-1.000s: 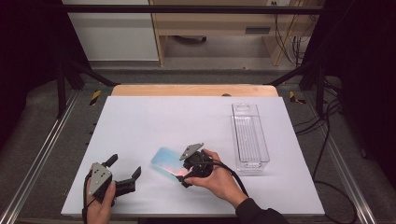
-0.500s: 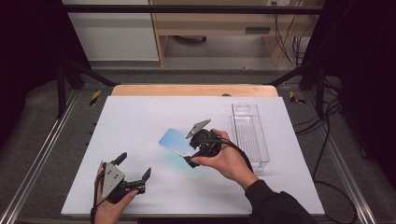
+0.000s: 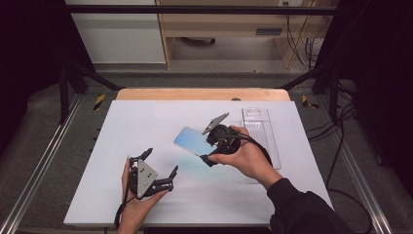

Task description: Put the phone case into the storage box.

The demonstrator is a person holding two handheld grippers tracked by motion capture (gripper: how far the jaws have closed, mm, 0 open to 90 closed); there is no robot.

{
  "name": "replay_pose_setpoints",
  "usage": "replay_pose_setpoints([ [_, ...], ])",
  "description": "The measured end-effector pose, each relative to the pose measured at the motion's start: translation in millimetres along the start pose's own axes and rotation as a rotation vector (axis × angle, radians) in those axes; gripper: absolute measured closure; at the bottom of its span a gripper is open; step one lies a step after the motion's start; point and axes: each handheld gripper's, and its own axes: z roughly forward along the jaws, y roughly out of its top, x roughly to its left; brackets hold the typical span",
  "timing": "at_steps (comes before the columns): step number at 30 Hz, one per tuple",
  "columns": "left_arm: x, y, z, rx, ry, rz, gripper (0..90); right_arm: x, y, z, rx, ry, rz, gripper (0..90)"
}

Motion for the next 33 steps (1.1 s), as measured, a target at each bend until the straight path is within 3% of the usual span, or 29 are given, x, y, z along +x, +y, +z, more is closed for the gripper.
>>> replay_pose_setpoints([
  [3,-5.3,3.2,5.5,-0.014,0.002,-0.009,3.8,-3.4,-3.8,-4.8,-0.002,0.02,0.023,18.2],
  [9,-21.8,4.9,6.0,-0.013,-0.014,0.058,4.9,-4.9,-7.5,-8.2,0.012,0.013,0.029,18.1],
  [14,-31.3,4.2,0.6,-0.021,0.017,0.105,6.6,1.8,-3.5,-6.4,0.018,0.032,0.019,18.1],
  [28,-39.7,4.6,-3.3,-0.02,0.02,0.166,8.6,22.7,7.0,-4.9,0.044,0.027,-0.037,18.1],
  [33,-40.6,3.4,-3.2,-0.013,0.031,0.21,10.0,26.3,7.7,-3.1,0.046,0.033,-0.044,18.1],
])
